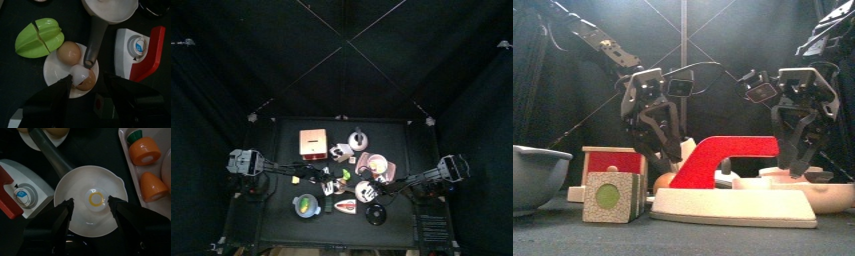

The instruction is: Grab egg half

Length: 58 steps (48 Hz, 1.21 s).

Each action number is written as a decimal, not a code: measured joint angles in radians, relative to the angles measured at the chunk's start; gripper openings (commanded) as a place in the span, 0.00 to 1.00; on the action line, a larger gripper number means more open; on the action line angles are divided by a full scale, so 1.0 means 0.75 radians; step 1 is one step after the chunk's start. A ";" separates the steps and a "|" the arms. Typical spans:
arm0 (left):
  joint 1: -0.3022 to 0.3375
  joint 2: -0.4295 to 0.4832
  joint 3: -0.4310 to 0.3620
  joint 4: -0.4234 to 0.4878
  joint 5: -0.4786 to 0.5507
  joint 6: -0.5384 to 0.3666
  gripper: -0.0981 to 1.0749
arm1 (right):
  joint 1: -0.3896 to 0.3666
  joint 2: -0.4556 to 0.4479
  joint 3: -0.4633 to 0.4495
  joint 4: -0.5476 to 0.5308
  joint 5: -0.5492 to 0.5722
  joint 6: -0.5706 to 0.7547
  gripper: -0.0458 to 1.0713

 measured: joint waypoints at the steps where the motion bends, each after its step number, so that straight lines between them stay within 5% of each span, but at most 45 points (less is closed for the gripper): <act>1: 0.004 0.000 0.002 0.000 0.000 0.000 0.82 | 0.000 0.000 0.000 0.000 0.000 0.000 0.85; 41: 0.043 0.055 0.037 0.096 0.045 0.002 0.83 | 0.008 0.016 0.000 -0.004 0.000 0.000 0.85; 58: 0.039 -0.147 0.125 0.194 0.143 0.000 0.83 | 0.012 0.016 0.000 -0.008 0.000 0.000 0.85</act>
